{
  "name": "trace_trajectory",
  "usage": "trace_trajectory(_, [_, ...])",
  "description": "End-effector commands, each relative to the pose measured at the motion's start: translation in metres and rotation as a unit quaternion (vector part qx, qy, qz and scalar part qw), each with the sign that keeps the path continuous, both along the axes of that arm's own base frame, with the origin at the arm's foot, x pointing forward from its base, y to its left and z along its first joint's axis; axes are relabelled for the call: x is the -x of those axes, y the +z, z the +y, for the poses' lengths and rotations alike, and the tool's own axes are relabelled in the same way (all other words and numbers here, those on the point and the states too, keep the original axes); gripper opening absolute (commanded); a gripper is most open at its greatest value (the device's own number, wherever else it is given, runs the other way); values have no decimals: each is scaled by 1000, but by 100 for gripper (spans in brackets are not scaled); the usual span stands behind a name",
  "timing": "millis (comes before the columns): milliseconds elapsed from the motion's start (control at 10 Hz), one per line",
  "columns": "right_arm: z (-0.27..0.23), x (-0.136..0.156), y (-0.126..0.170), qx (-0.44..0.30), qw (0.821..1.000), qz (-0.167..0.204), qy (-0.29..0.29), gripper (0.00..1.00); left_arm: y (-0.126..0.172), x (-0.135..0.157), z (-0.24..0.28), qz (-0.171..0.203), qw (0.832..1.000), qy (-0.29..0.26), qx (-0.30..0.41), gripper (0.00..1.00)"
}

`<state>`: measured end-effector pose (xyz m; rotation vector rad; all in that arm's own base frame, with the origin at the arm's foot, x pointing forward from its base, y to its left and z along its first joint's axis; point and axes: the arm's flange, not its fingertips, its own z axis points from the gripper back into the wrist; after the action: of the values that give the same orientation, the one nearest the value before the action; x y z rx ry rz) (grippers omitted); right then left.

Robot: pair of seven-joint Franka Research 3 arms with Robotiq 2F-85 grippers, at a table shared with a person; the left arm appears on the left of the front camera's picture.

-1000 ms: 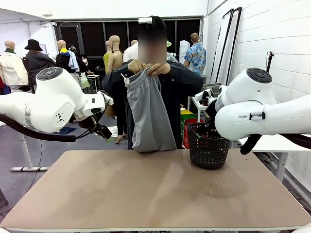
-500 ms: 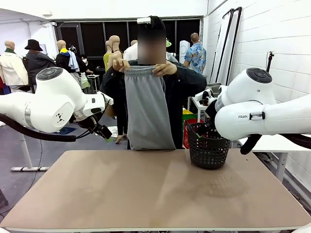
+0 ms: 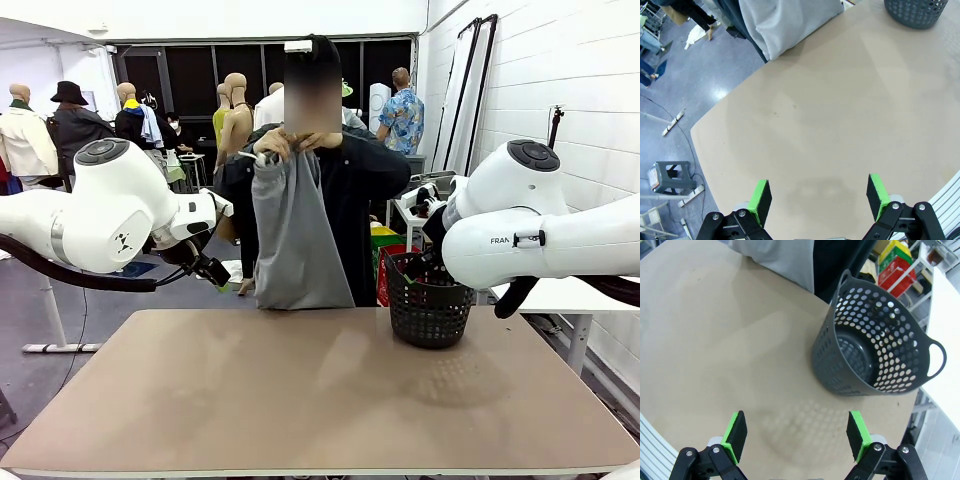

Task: Fold the training pants.
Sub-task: Grab both ends of the Training pants handed by a person.

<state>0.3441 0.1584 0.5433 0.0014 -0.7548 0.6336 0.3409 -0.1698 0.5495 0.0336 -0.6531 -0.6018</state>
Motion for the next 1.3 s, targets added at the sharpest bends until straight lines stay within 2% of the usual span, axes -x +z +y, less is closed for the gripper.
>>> trace_trajectory(0, [0,0,-1,1,1000,-3,0,100,0,0,1,0,1000,-3,0,100])
trace_trajectory(1200, [0,0,-1,1,1000,-3,0,100,0,0,1,0,1000,-3,0,100])
